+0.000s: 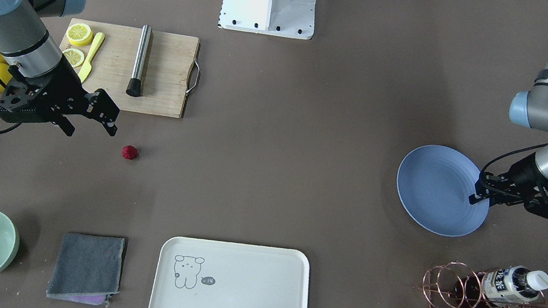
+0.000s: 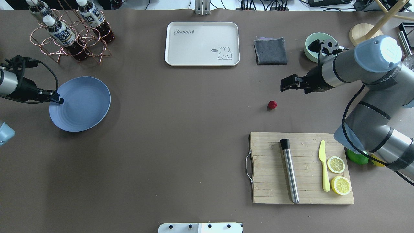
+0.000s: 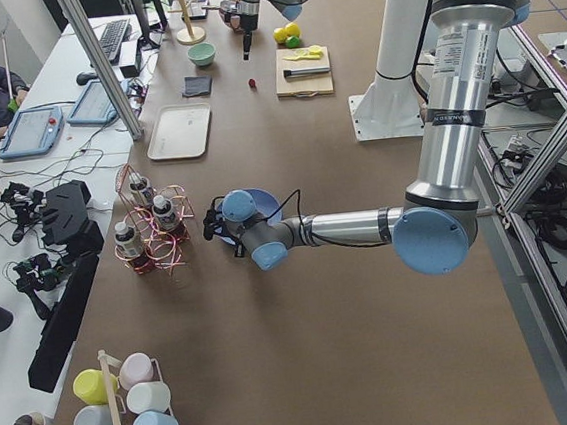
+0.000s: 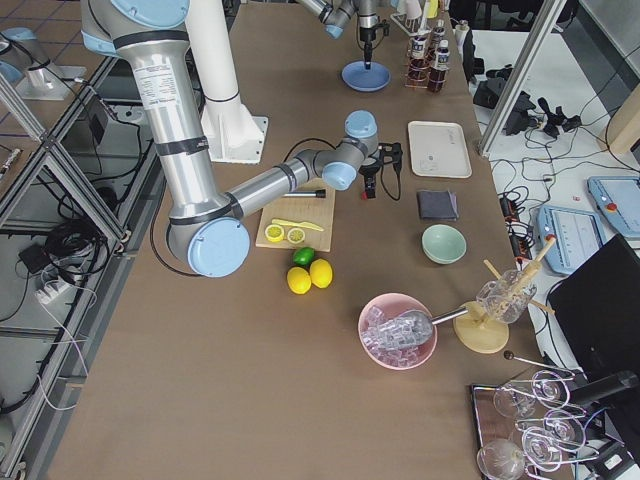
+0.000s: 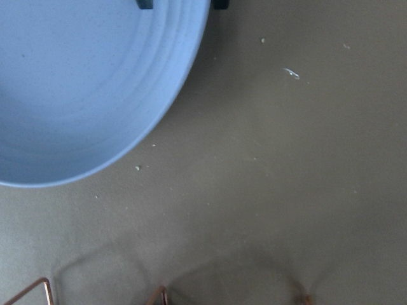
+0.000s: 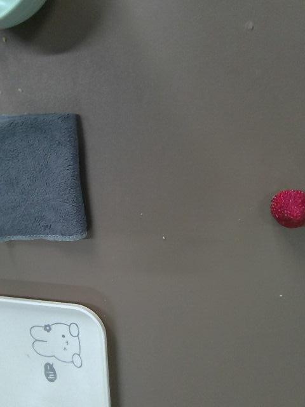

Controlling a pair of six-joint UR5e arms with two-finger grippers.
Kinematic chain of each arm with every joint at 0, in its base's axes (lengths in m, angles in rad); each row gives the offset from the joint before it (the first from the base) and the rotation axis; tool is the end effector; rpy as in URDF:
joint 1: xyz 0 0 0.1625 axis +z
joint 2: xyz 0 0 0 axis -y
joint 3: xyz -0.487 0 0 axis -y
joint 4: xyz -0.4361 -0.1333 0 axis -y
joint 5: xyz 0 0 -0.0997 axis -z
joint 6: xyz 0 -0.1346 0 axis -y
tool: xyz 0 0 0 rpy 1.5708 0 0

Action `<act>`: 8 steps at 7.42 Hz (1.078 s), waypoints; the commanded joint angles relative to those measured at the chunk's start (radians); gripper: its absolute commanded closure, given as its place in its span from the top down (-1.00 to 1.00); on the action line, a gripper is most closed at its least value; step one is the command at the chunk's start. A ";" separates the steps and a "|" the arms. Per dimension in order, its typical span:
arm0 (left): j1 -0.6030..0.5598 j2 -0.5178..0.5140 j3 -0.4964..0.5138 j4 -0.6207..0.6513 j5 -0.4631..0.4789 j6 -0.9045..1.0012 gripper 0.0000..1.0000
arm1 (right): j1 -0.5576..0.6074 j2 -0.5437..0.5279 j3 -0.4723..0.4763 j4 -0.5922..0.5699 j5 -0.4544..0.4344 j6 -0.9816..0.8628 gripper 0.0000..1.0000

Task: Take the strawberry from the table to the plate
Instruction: 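Move the right gripper toward the strawberry while the left gripper reaches the blue plate, then push the blue plate with the left gripper toward the table center while the right hovers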

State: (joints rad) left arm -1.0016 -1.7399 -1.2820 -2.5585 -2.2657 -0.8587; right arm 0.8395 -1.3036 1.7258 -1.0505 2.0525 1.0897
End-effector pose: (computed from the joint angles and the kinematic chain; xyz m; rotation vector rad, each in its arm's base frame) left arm 0.3151 -0.5799 0.6854 0.2023 1.0317 0.0390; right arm -0.4023 -0.5546 0.4430 0.2145 -1.0007 0.0997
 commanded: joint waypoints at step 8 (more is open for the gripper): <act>0.259 -0.281 -0.108 0.061 0.168 -0.554 -1.00 | 0.003 0.000 0.001 0.001 0.000 -0.001 0.97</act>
State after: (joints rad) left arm -0.8084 -1.9541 -1.3856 -2.5308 -2.1592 -1.3454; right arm 0.8419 -1.3035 1.7269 -1.0492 2.0525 1.0891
